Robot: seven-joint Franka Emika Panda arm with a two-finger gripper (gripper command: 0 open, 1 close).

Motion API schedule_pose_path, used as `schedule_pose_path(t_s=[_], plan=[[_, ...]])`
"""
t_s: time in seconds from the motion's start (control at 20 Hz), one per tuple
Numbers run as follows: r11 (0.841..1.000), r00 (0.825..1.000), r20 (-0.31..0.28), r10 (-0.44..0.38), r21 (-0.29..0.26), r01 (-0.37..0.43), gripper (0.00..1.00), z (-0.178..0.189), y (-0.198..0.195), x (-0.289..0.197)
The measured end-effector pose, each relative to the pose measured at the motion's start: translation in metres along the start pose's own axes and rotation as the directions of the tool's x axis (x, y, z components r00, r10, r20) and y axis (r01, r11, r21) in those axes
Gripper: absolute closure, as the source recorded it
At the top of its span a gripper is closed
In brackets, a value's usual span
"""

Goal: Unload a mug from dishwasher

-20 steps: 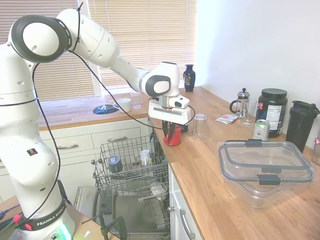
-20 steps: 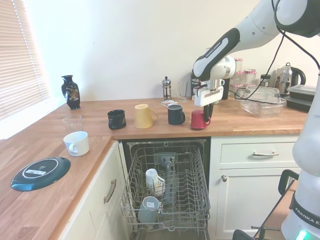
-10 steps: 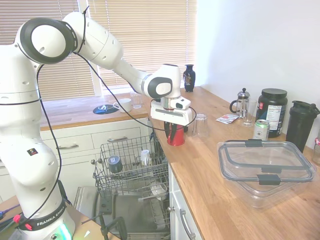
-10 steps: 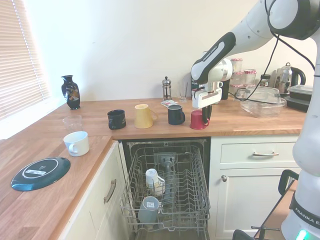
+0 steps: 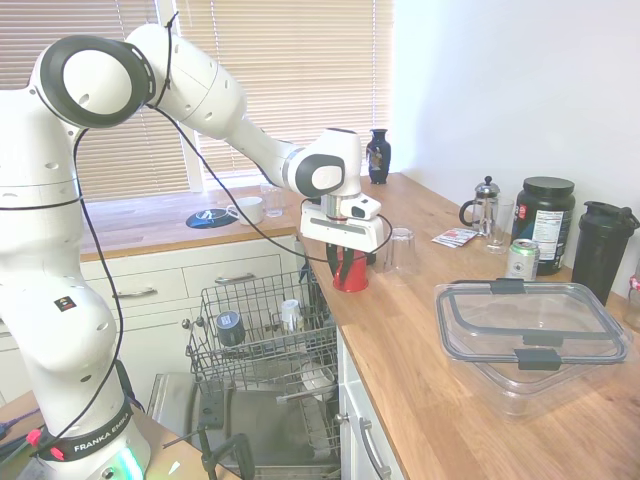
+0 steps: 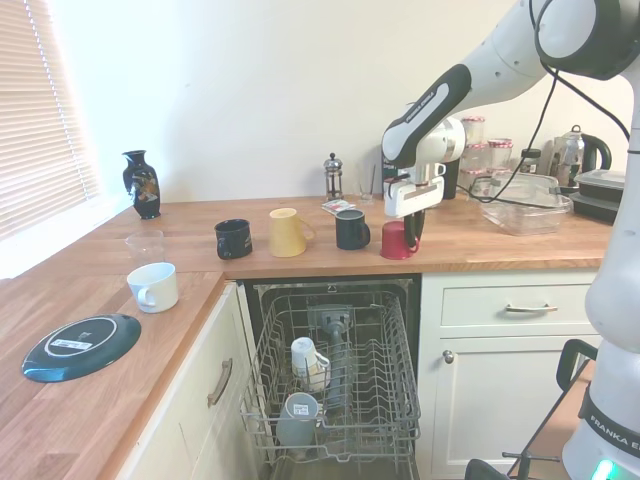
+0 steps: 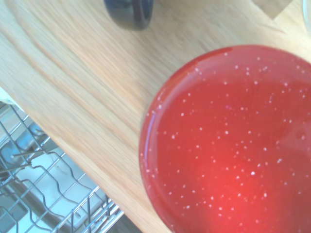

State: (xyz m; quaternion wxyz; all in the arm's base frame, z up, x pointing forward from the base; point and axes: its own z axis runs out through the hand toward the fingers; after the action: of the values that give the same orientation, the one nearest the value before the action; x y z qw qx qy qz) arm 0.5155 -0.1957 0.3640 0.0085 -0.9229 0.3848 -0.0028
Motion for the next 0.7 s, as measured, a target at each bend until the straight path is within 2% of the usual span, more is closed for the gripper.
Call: schedule_pose_path(t_s=[0.7], plan=[[1.000, 1.000, 0.020, 0.015, 0.006, -0.015, 0.00, 0.010, 0.011, -0.010]])
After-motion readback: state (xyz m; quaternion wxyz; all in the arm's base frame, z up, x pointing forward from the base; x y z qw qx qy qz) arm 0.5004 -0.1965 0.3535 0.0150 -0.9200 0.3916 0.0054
